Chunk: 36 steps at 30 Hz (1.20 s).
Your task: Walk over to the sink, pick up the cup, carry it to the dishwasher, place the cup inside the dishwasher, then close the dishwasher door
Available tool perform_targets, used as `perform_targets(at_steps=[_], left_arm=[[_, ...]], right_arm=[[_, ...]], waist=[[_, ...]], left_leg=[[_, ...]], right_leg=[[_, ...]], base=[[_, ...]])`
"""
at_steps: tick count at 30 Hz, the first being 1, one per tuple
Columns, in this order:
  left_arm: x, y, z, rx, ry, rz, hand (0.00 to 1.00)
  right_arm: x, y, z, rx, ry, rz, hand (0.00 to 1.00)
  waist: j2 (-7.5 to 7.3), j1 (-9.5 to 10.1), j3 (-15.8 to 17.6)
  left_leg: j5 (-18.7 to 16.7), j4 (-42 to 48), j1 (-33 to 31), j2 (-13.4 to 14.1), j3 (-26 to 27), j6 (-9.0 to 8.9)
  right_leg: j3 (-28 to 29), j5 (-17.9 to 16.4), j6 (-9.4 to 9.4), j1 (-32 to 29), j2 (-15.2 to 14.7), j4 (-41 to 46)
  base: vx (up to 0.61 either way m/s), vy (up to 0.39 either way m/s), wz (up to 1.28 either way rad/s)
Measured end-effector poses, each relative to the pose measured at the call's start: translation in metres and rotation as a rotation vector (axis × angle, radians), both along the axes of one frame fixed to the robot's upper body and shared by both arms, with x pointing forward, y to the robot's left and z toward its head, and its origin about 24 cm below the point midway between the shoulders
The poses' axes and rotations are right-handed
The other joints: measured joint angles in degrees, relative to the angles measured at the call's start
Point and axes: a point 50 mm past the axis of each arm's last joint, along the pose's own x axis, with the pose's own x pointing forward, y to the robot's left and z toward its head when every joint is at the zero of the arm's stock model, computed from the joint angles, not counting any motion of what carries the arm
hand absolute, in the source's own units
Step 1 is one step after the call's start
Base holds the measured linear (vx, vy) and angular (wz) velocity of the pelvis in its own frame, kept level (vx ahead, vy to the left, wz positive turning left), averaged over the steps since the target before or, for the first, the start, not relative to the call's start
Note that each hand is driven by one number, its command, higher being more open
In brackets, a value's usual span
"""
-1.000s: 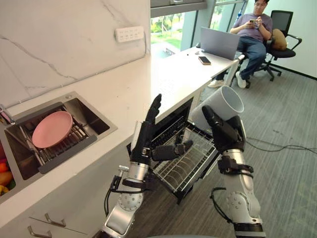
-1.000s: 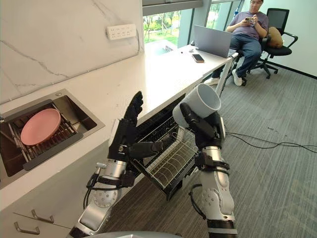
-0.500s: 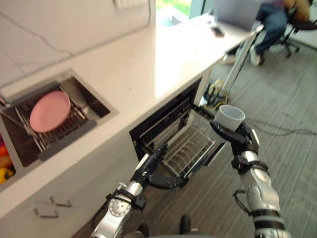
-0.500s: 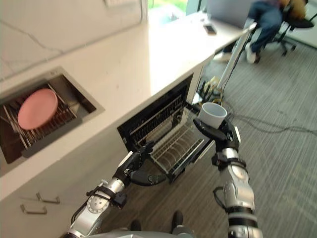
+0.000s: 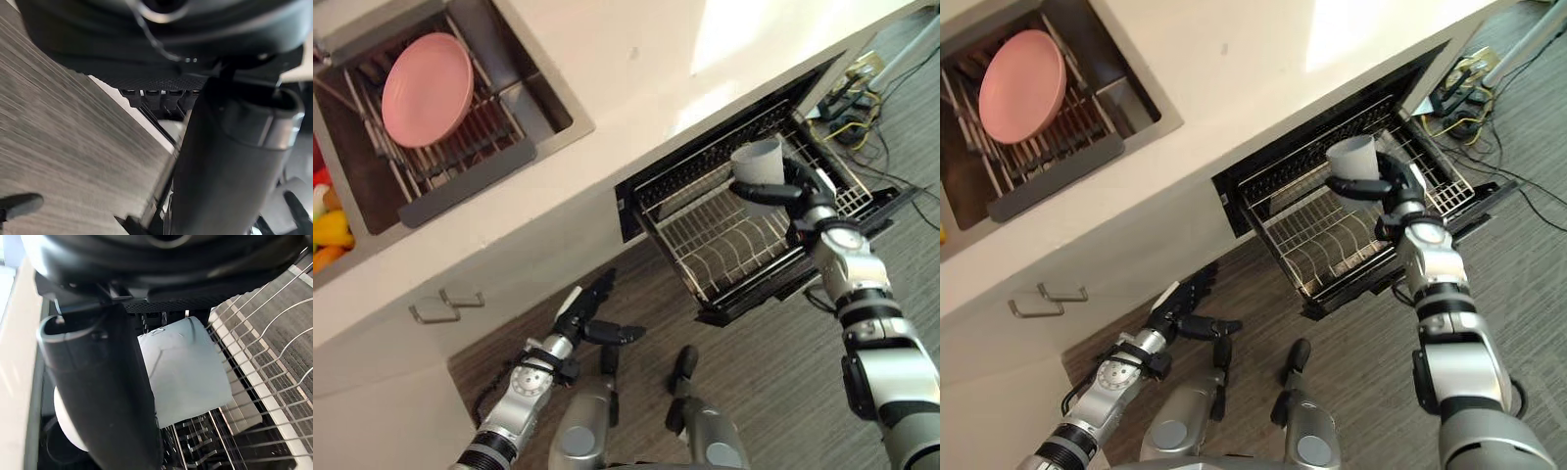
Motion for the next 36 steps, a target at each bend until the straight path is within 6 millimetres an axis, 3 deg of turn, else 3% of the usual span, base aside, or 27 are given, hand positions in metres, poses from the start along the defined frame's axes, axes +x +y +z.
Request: perform_targets(at_steps=[5,8,10,12,18,19,24,32,36], left_arm=[[-0.001,0.015,0.000,0.030,-0.007,0.060,1.00],[0.004,0.021,-0.001,0.044,-0.032,0.238,1.00],[0.010,0.036,-0.001,0.028,-0.040,0.434,1.00],[0.010,0.048,0.001,0.051,-0.050,0.508,1.00],[0.005,0.052,-0.010,0.100,0.003,0.511,1.00],[0.005,0.050,-0.012,0.094,0.014,0.502,1.00],[0.003,0.037,-0.022,0.091,0.064,0.424,1.00],[-0.007,0.045,-0.039,0.120,0.149,0.457,1.00],[-0.008,0.055,-0.037,0.137,0.132,0.535,1.00]], right_arm=[[0.008,0.002,0.009,-0.050,0.089,0.078,0.00],[0.006,0.002,-0.013,-0.007,0.197,0.082,0.00],[0.005,0.008,-0.033,0.043,0.269,0.073,0.00],[0.003,0.013,-0.044,0.076,0.299,0.069,0.00],[-0.001,0.006,-0.054,0.143,0.334,-0.015,0.00],[-0.001,0.006,-0.054,0.145,0.334,-0.017,1.00],[0.000,0.008,-0.055,0.172,0.318,-0.037,1.00],[0.003,0.012,-0.052,0.149,0.299,-0.053,1.00],[0.007,0.019,-0.032,0.025,0.210,-0.039,1.00]], waist=[[-0.22,2.60,2.01],[-0.32,4.20,2.26],[-0.77,4.53,2.77],[-1.50,4.86,3.30],[-2.19,5.69,4.31],[-2.21,5.74,4.32],[-2.31,5.55,4.37],[-2.35,5.40,4.38],[-3.19,4.70,4.81]], left_leg=[[1.16,-0.12,-2.43,-0.24,-2.45,-0.24],[1.68,-0.19,-3.65,-0.48,-3.92,-0.40],[2.13,-0.20,-4.44,-0.56,-5.49,-0.66],[2.48,-0.21,-5.29,-0.57,-6.22,-0.74],[3.66,-0.54,-6.86,-0.74,-8.31,-0.68],[3.82,-0.69,-6.90,-0.74,-8.36,-0.71],[6.07,-4.38,-6.44,-0.25,-8.51,-1.01],[7.33,-6.70,-4.77,0.81,-7.68,-1.40],[7.99,-7.56,-3.37,2.25,-2.89,-1.35]], right_leg=[[-1.57,0.14,0.21,-1.29,-0.15,0.19],[-2.82,0.15,0.21,-1.74,-0.27,0.21],[-3.83,0.14,0.21,-1.75,-0.23,0.23],[-4.26,0.14,0.21,-2.26,-0.16,0.26],[-4.31,0.14,0.21,-2.88,-0.17,0.53],[-4.27,0.14,0.21,-2.98,-0.18,0.62],[-3.34,0.14,0.20,-4.41,-0.11,1.33],[-1.37,0.11,0.15,-4.40,0.45,2.31],[1.01,0.11,0.15,-3.53,0.64,2.33]], base=[[0.01,0.031,0.27],[0.01,0.020,0.25],[0.00,0.009,0.29],[-0.01,0.005,0.23],[-0.02,0.008,0.17],[-0.02,0.006,0.05],[0.00,0.000,0.00],[0.01,-0.014,-0.03],[0.02,-0.005,-0.05]])
